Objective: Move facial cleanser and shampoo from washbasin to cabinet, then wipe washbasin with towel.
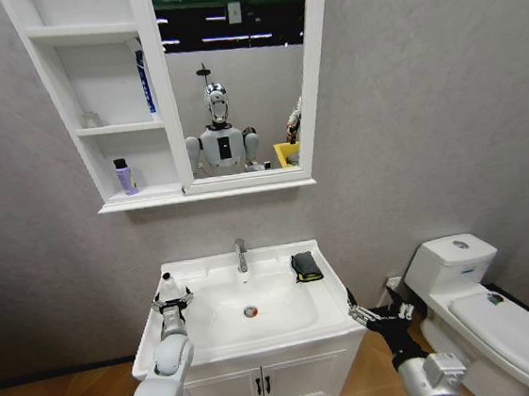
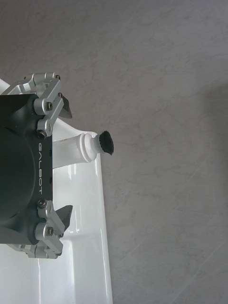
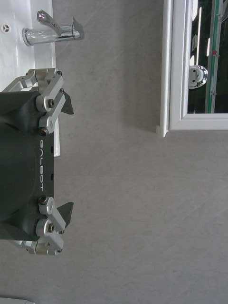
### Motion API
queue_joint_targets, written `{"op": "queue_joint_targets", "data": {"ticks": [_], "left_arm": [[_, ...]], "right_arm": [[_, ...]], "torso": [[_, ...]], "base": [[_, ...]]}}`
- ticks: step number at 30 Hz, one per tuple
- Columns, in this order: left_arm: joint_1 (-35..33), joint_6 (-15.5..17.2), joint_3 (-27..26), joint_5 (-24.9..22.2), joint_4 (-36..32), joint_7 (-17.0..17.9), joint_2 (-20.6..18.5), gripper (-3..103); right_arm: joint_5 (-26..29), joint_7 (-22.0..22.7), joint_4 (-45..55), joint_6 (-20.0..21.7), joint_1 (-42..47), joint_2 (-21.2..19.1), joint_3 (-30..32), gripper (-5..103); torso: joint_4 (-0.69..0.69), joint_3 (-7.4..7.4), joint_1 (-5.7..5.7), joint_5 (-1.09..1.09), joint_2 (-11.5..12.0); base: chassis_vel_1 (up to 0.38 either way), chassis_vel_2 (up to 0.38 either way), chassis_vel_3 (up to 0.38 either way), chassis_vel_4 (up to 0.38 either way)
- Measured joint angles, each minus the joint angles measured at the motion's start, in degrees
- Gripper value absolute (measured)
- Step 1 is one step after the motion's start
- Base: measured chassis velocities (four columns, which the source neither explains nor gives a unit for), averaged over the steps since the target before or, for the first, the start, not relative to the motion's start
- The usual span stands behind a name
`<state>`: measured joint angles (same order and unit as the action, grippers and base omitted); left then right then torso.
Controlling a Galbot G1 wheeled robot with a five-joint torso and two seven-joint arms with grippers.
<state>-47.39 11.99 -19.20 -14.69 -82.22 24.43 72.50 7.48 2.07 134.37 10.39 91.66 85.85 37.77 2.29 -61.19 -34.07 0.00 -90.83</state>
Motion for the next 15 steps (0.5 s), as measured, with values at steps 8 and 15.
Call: {"op": "queue_joint_targets", "data": {"ticks": [8,15], "left_arm": [[5.49,0.28,0.64,-0.39,7.31,-0.09,0.62,100],[7.06,0.47,0.96,-0.80,9.82,-0.36,0.90,98]], "right_arm": [[0.51,0.30,-0.72,-0.70,0.31,-0.12,0.60,100],[1.09,0.54,-0.82,-0.67,-0.01,-0.03,0.59,100]], "torso": [[0.00,0.00,0.00,0.00,0.00],[0.00,0.00,0.00,0.00,0.00]], "base": [[0.000,0.000,0.000,0.000],[0.000,0.000,0.000,0.000]]}}
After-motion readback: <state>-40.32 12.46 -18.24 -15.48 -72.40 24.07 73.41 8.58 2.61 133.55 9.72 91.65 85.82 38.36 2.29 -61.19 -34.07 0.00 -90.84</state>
